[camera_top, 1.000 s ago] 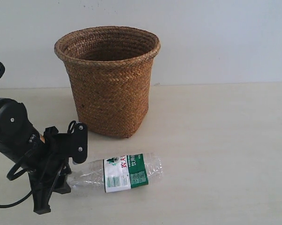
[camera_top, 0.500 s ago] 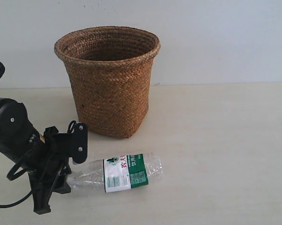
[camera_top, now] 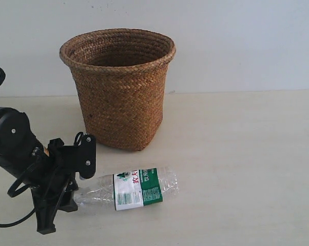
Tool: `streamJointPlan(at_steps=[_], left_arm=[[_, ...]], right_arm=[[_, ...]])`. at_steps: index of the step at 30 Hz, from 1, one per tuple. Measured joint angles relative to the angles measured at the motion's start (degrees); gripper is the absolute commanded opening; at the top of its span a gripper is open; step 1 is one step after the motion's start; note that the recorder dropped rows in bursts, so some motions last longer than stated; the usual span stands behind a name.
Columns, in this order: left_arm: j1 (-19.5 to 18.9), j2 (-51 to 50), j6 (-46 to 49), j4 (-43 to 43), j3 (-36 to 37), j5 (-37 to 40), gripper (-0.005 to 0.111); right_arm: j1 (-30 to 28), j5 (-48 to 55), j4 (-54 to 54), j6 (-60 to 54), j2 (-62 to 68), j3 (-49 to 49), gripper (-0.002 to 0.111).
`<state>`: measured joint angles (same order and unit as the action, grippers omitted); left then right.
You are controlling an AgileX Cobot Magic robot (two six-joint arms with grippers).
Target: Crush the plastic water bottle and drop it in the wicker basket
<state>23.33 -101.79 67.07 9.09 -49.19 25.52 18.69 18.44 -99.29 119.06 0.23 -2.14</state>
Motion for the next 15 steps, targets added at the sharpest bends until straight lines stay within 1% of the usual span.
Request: streamJointPlan(at_steps=[7, 8, 9, 11, 12, 15], left_arm=[[0.0, 0.0, 0.0, 0.11, 0.0, 0.0, 0.004], [0.0, 0.0, 0.0, 0.11, 0.0, 0.0, 0.004], [0.0, 0.0, 0.0, 0.11, 0.0, 0.0, 0.004], [0.0, 0.0, 0.0, 0.22, 0.0, 0.0, 0.004], [0.0, 0.0, 0.0, 0.33, 0.0, 0.0, 0.004], [0.0, 0.0, 0.0, 0.33, 0.0, 0.0, 0.004]], right_arm=[[0.0, 0.0, -0.13, 0.0, 0.0, 0.53, 0.0], [0.0, 0.0, 0.19, 0.0, 0.0, 0.53, 0.0], [0.0, -0.11, 2.81, 0.0, 0.0, 0.53, 0.0], [0.0, -0.44, 13.52, 0.0, 0.0, 0.53, 0.0], [0.0, -0.59, 23.42, 0.0, 0.0, 0.53, 0.0], [0.0, -0.94, 48.08, 0.0, 0.0, 0.53, 0.0]])
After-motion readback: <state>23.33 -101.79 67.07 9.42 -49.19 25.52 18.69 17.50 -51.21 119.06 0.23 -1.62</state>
